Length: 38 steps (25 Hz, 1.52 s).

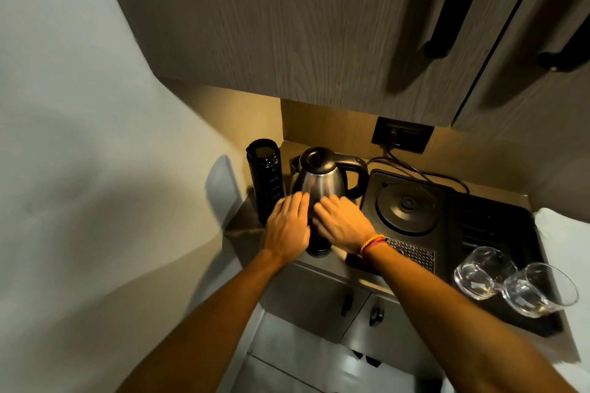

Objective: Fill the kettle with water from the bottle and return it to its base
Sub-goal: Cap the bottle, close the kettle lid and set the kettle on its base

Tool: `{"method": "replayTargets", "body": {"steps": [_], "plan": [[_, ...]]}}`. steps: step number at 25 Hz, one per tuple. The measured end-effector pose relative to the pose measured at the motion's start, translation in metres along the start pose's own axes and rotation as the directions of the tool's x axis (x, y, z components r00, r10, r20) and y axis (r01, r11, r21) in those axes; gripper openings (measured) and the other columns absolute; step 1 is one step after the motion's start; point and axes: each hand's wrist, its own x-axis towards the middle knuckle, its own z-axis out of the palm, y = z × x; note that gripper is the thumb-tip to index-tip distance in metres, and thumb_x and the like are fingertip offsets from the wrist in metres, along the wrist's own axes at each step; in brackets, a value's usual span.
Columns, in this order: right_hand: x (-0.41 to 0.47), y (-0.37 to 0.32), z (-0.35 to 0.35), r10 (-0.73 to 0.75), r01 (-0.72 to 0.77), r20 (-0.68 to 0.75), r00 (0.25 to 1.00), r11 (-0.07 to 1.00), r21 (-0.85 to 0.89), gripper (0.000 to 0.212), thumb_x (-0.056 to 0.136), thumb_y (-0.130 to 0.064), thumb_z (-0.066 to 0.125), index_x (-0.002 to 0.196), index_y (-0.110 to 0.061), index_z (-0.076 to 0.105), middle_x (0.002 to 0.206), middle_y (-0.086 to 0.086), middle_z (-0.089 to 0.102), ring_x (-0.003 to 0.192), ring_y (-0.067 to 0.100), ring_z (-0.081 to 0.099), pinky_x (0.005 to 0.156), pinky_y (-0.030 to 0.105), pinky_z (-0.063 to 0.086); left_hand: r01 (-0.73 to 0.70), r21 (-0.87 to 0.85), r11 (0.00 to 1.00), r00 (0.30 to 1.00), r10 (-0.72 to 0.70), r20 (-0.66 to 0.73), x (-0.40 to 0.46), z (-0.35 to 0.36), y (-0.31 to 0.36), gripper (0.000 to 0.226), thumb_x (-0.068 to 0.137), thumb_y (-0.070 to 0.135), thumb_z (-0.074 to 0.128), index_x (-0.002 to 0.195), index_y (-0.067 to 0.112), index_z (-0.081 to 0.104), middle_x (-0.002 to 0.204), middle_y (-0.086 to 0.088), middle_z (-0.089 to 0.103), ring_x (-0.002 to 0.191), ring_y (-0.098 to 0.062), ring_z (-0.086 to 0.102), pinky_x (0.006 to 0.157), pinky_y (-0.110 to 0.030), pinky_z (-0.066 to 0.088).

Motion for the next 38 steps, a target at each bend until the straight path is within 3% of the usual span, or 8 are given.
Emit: {"method": "replayTargets", "body": {"steps": [3,6,12,17,22,27,33,38], "plan": [[-0.007,-0.018,0.018,0.003,-0.055,0.356,0.934,0.989,0.136,0.062,0.086,-0.068,0.038,0.132,-0.027,0.035,0.122,0.009,0.047,0.099,0.028,0.055,0.071,0.043,0.057,0.088,0.028,0.996,0.995,-0.089,0.042,-0.034,0.006,-0.01,0.056,0.076,0.026,0.058,0.128,0.006,0.052,0.115,-0.01,0.057,0.101,-0.026,0.058,0.088,-0.036,0.049],[-0.004,-0.024,0.021,-0.013,-0.078,0.472,0.881,0.982,0.172,0.065,0.083,-0.054,0.057,0.138,-0.031,0.031,0.131,0.012,0.038,0.11,0.031,0.051,0.08,0.044,0.058,0.286,-0.02,0.958,0.958,-0.286,0.0,-0.047,0.0,-0.024,0.046,0.08,0.035,0.063,0.118,0.011,0.055,0.108,-0.006,0.056,0.095,-0.021,0.057,0.075,-0.027,0.047],[0.047,0.0,-0.044,0.089,-0.099,0.044,0.995,0.901,0.421,0.075,0.076,-0.06,0.06,0.134,-0.02,0.035,0.122,0.006,0.047,0.107,0.025,0.054,0.084,0.042,0.057,0.51,-0.26,0.82,0.801,-0.563,-0.204,-0.018,-0.038,-0.05,0.089,0.073,0.072,0.063,0.133,0.01,0.042,0.123,-0.011,0.054,0.109,-0.025,0.055,0.085,-0.037,0.052],[0.111,0.0,-0.107,0.202,-0.17,0.016,0.979,0.771,0.614,0.077,0.084,-0.062,0.053,0.146,-0.028,0.024,0.15,0.012,0.03,0.145,0.032,0.021,0.118,0.049,0.032,0.502,-0.572,0.648,0.779,-0.626,-0.026,0.029,-0.065,-0.059,0.11,0.068,0.072,0.069,0.153,0.021,0.023,0.154,-0.008,0.039,0.14,-0.029,0.039,0.108,-0.051,0.044],[0.149,-0.02,-0.134,-0.099,0.043,0.1,0.99,0.891,0.452,0.065,0.091,-0.039,0.057,0.148,-0.028,0.027,0.142,0.006,0.033,0.131,0.029,0.037,0.113,0.044,0.04,0.464,-0.712,0.526,0.788,-0.613,0.061,0.046,-0.074,-0.06,0.078,0.07,0.046,0.083,0.136,0.022,0.047,0.123,0.001,0.065,0.113,-0.021,0.063,0.089,-0.03,0.054],[0.158,-0.033,-0.135,0.026,-0.048,0.1,0.995,0.973,0.228,0.071,0.085,-0.053,0.06,0.141,-0.019,0.032,0.134,0.014,0.036,0.12,0.036,0.047,0.093,0.051,0.054,0.485,-0.699,0.526,0.77,-0.636,0.055,0.044,-0.08,-0.062,0.067,0.069,0.046,0.085,0.124,0.023,0.056,0.109,0.01,0.066,0.095,-0.007,0.061,0.062,0.0,0.036],[0.169,-0.08,-0.125,0.434,-0.419,-0.054,0.899,0.891,0.176,0.077,0.076,-0.062,0.065,0.123,-0.005,0.042,0.123,0.022,0.043,0.095,0.043,0.064,0.068,0.046,0.059,0.501,-0.676,0.54,0.773,-0.631,0.068,0.042,-0.08,-0.061,0.068,0.076,0.03,0.084,0.133,0.017,0.051,0.128,-0.006,0.066,0.12,-0.024,0.061,0.089,-0.022,0.042],[0.161,-0.066,-0.118,0.425,-0.397,-0.038,0.904,0.87,0.292,0.084,0.076,-0.068,0.061,0.133,-0.012,0.035,0.131,0.02,0.041,0.11,0.042,0.058,0.078,0.049,0.06,0.487,-0.678,0.551,0.803,-0.587,0.1,0.042,-0.081,-0.058,0.081,0.075,0.033,0.085,0.141,0.013,0.043,0.134,-0.007,0.061,0.126,-0.026,0.057,0.093,-0.026,0.045]]}}
